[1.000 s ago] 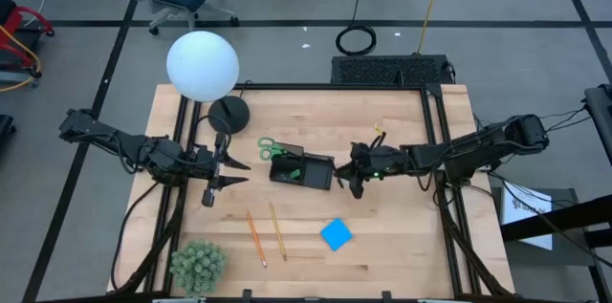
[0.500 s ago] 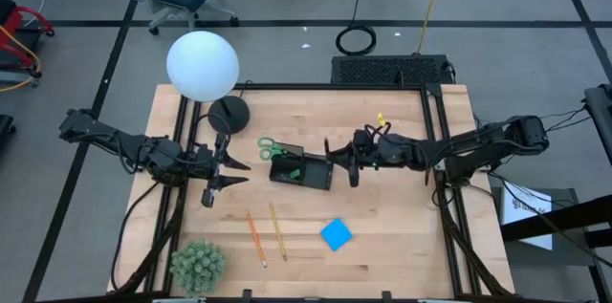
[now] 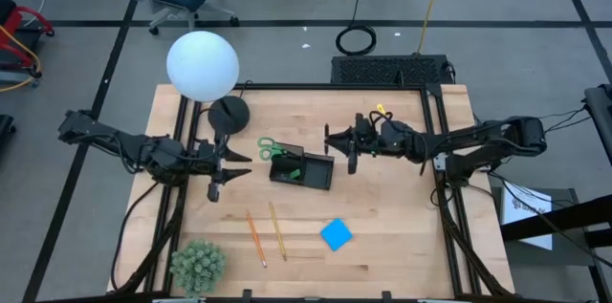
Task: Pick and place office supplies into organizer
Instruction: Put the black pen into the black desk organizer
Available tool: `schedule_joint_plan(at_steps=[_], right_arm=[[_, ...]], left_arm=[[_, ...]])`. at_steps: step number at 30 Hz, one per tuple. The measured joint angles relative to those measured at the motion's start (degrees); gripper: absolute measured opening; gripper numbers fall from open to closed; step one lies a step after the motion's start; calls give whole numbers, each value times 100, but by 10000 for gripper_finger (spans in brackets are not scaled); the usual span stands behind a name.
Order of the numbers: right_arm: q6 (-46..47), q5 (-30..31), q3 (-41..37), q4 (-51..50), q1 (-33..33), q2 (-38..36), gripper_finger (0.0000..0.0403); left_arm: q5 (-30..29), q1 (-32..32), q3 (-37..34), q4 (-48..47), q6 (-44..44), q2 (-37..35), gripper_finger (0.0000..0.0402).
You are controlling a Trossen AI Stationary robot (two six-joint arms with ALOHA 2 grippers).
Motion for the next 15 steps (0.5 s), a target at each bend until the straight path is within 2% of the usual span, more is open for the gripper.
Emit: schedule_joint_plan(at_steps=[7, 13, 15], right_arm=[[-30, -533, 15, 855, -305, 720, 19], [-81, -658, 430, 997, -377, 1418, 19], [-163, -884, 632, 988, -377, 1616, 19]], left_arm=[[-7, 230, 0, 128, -57, 353, 131], [25, 350, 0, 373, -74, 771, 131], [54, 372, 0, 398, -58, 845, 131]])
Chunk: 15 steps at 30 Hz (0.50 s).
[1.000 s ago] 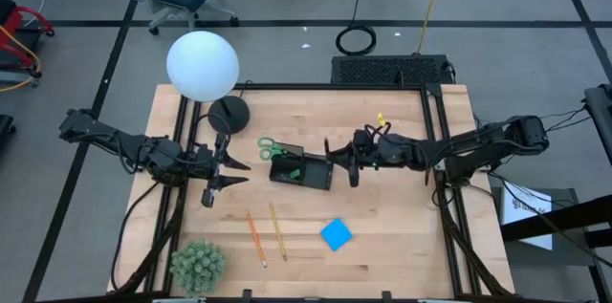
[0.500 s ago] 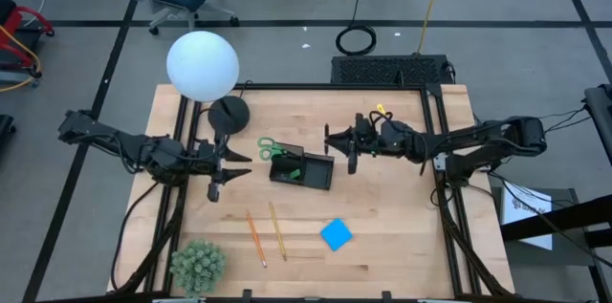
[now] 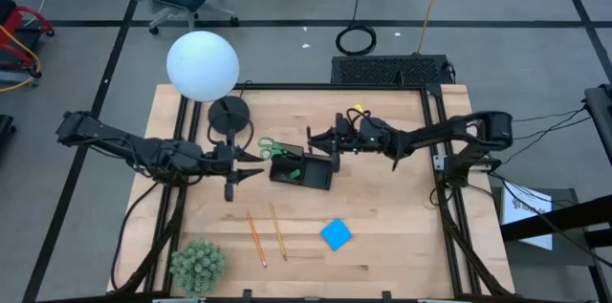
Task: Pick and place office supplies into organizer
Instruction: Put the black pen into the black desk organizer
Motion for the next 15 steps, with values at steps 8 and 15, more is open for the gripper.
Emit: schedule_joint_plan(at_steps=[8, 15], right_arm=[[-180, -602, 836, -44, 0, 568, 19], [-679, -616, 1219, -411, -82, 948, 19]], left_arm=[[-2, 0, 0, 46, -4, 48, 131], [-2, 0, 0, 83, 70, 48, 131]])
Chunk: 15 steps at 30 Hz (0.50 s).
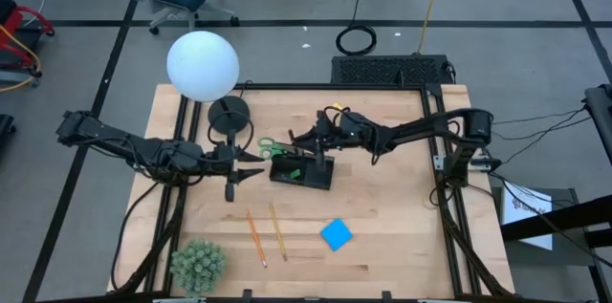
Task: Pick and place office supplies into organizer
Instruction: Put the black pen into the black desk organizer
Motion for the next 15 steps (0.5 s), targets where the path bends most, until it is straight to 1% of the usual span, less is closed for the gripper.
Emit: schedule_joint_plan(at_steps=[7, 15], right_arm=[[-304, -2, 53, -73, -62, 347, 19], [-402, -1, 49, -211, -51, 346, 25]], left_arm=[[-1, 2, 0, 105, 28, 0, 131], [-2, 9, 0, 110, 25, 0, 131]])
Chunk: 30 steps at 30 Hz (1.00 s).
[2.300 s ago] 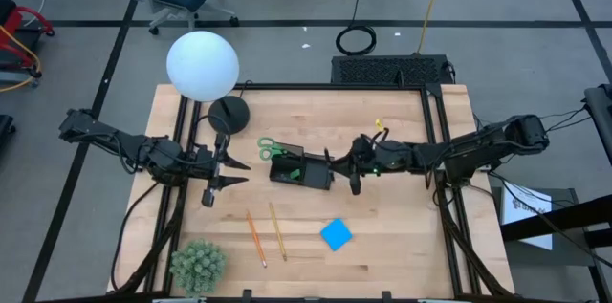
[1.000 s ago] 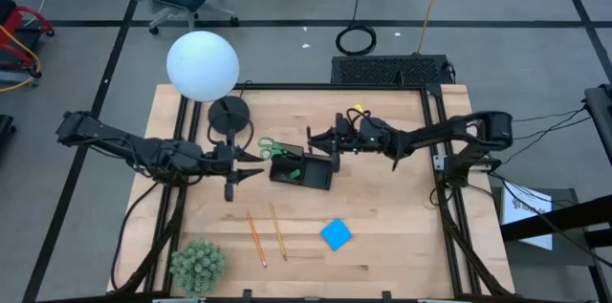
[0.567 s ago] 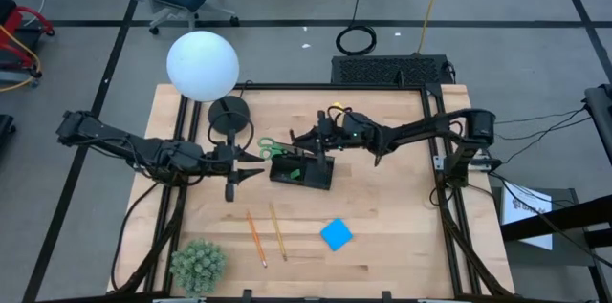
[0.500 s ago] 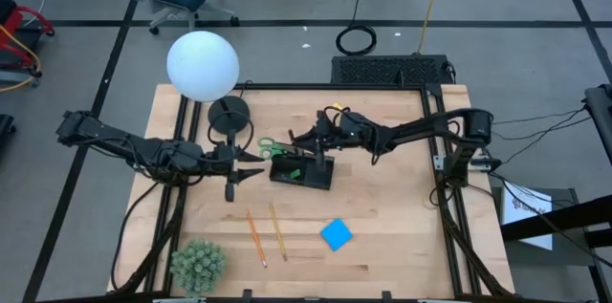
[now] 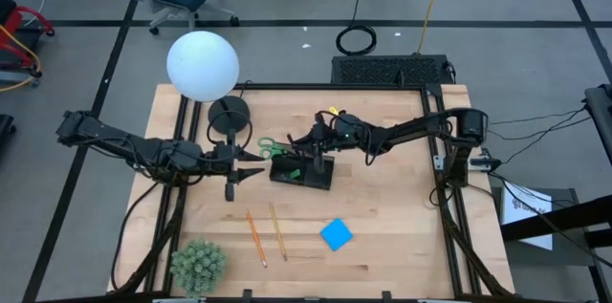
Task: Pick and place office supplies into organizer
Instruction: Put the black pen into the black desk organizer
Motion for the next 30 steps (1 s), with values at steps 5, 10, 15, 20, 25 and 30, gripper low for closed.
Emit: schedule_joint_plan(at_steps=[5, 10, 15, 20, 25, 30], right_arm=[[-23, 1, -2, -87, 0, 0, 25], [-12, -1, -2, -104, 0, 0, 24], [32, 4, -2, -319, 2, 0, 35], [174, 9, -2, -322, 19, 0, 44], [170, 26, -2, -316, 82, 0, 63], [163, 36, -2, -317, 93, 0, 95]], left_arm=[[0, 0, 0, 0, -1, 0, 131], [0, 0, 0, 0, 17, 0, 131], [-2, 0, 0, 0, 12, 0, 131], [-2, 0, 0, 2, 5, 0, 131], [-2, 0, 0, 2, -1, 0, 131], [-2, 0, 0, 2, -11, 0, 131]])
